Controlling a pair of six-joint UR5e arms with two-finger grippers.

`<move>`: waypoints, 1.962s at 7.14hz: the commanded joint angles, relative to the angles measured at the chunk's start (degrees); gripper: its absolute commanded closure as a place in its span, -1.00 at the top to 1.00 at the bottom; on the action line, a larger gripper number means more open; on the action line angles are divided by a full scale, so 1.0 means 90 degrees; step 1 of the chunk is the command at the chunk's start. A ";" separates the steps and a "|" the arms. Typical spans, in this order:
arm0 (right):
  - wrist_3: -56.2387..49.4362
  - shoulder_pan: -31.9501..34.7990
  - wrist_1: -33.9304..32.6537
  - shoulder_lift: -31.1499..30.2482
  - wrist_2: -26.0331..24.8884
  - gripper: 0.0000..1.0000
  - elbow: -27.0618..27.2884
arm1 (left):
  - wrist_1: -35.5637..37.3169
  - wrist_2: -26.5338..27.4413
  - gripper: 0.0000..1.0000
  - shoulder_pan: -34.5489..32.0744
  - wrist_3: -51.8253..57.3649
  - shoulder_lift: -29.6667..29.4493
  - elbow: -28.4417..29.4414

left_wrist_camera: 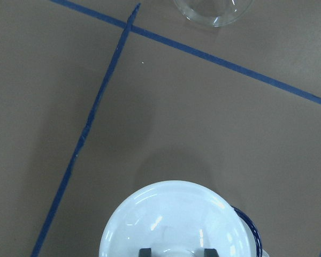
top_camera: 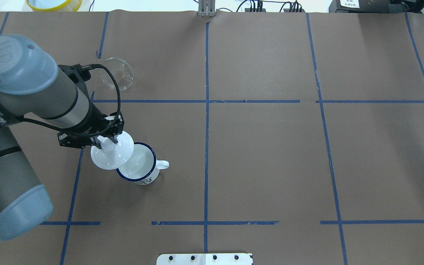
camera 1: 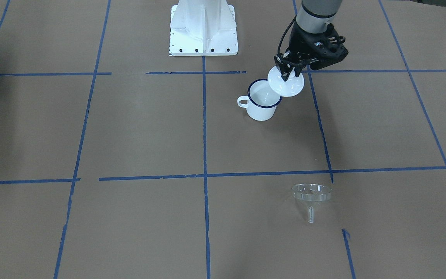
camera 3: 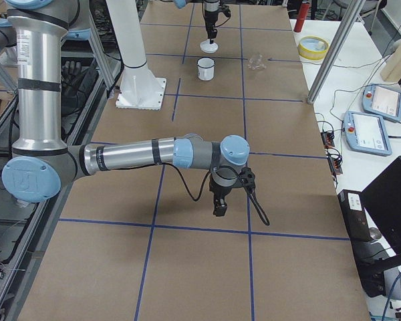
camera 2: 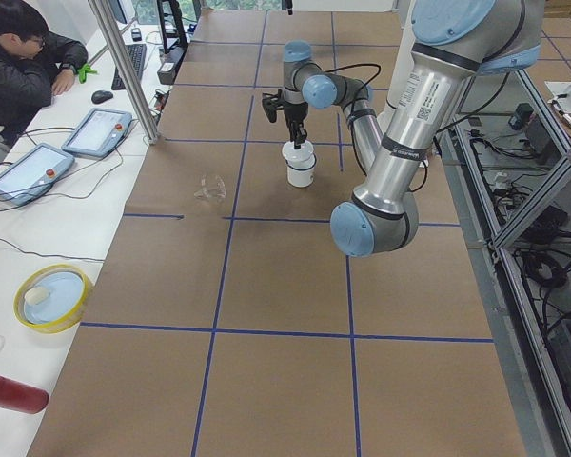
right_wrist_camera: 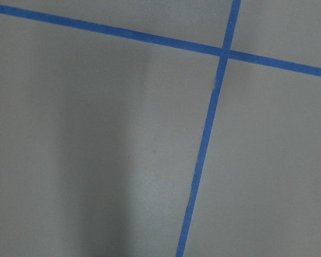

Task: Remove funnel from cup
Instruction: 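Lift the white lid and carry it over the mug, then lower the lid onto the mug rim and open the left gripper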

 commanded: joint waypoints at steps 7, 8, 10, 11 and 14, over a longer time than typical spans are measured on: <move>0.0000 0.0000 -0.0010 0.0000 0.0000 1.00 -0.0003 | -0.0445 0.0169 -1.00 0.0355 -0.0352 -0.0190 0.0649; 0.0000 0.0000 0.0000 0.0010 0.0000 1.00 0.0007 | -0.0445 0.0169 -1.00 0.0355 -0.0343 -0.0190 0.0649; 0.0000 0.0000 0.0000 0.0000 0.0000 1.00 0.0007 | -0.0715 0.0169 0.98 0.0355 -0.0362 -0.0123 0.0669; 0.0000 0.0000 0.0000 0.0000 0.0000 1.00 0.0007 | -0.0737 0.0169 1.00 0.0355 -0.0372 -0.0141 0.0688; 0.0000 0.0000 0.0000 0.0000 0.0000 1.00 0.0007 | -0.0738 0.0169 1.00 0.0326 -0.0333 -0.0103 0.0640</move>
